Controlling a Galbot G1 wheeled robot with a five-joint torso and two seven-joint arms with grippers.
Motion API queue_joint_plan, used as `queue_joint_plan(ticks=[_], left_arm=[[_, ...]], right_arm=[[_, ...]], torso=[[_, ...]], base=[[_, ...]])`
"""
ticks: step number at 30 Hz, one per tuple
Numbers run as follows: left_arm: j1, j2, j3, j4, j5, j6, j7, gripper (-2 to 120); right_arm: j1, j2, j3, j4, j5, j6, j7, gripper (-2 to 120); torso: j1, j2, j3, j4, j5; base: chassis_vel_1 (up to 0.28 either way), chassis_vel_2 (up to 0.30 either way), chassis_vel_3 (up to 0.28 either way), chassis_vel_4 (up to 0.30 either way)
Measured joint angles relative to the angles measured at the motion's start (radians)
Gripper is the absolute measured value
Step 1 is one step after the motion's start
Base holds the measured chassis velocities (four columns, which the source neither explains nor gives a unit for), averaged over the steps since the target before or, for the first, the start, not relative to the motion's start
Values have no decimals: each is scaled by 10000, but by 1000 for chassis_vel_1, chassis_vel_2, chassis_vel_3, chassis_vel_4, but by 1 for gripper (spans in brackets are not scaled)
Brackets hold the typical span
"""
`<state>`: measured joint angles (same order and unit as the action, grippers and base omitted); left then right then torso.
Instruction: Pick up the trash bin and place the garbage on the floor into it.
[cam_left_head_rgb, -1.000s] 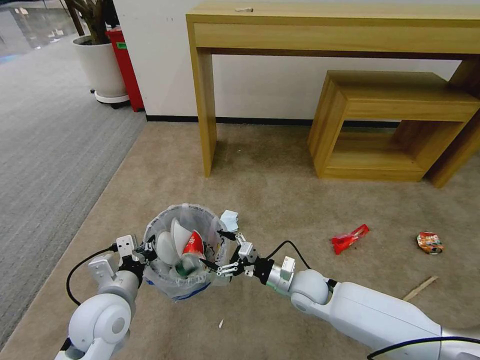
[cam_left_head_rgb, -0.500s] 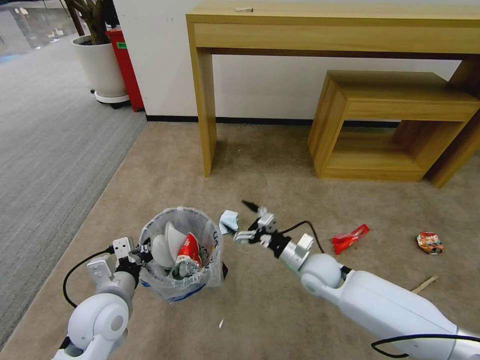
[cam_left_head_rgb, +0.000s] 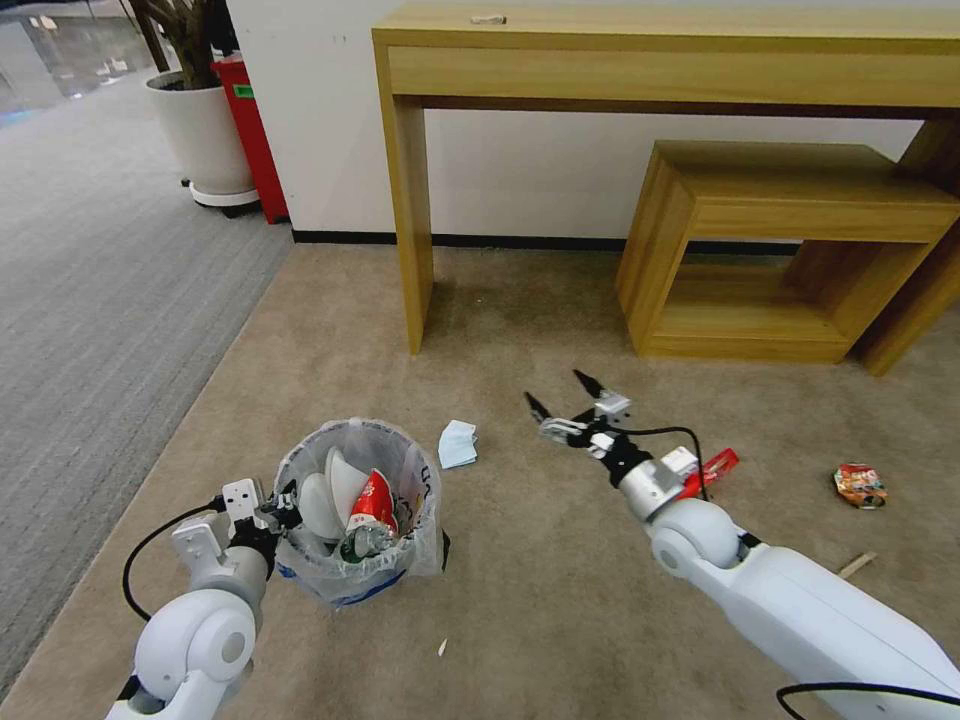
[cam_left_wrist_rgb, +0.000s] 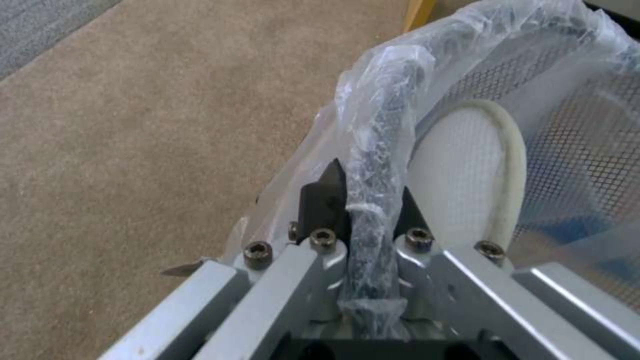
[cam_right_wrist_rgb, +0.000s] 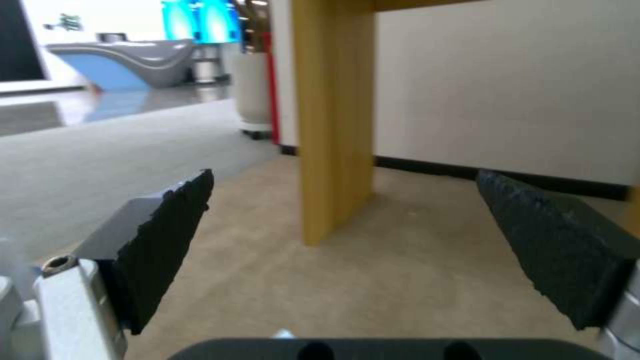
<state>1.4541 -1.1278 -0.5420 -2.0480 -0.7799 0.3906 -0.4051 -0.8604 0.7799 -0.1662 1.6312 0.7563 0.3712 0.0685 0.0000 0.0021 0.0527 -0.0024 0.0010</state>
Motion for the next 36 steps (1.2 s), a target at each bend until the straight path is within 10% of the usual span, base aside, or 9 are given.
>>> queue_joint_plan(ticks=[15, 36], left_arm=[[115, 142, -105, -63, 104, -60, 57, 2], [327, 417, -1527, -496, -620, 206, -315, 2]], right_arm=[[-2842, -392, 3519, 0, -629, 153, 44, 100], [-3620, 78, 4254, -162, -1164, 187, 89, 100]], torso=[[0, 0, -1, 0, -2], [0, 0, 0, -1, -5]], base=[[0, 0, 0, 0], [0, 0, 0, 0]])
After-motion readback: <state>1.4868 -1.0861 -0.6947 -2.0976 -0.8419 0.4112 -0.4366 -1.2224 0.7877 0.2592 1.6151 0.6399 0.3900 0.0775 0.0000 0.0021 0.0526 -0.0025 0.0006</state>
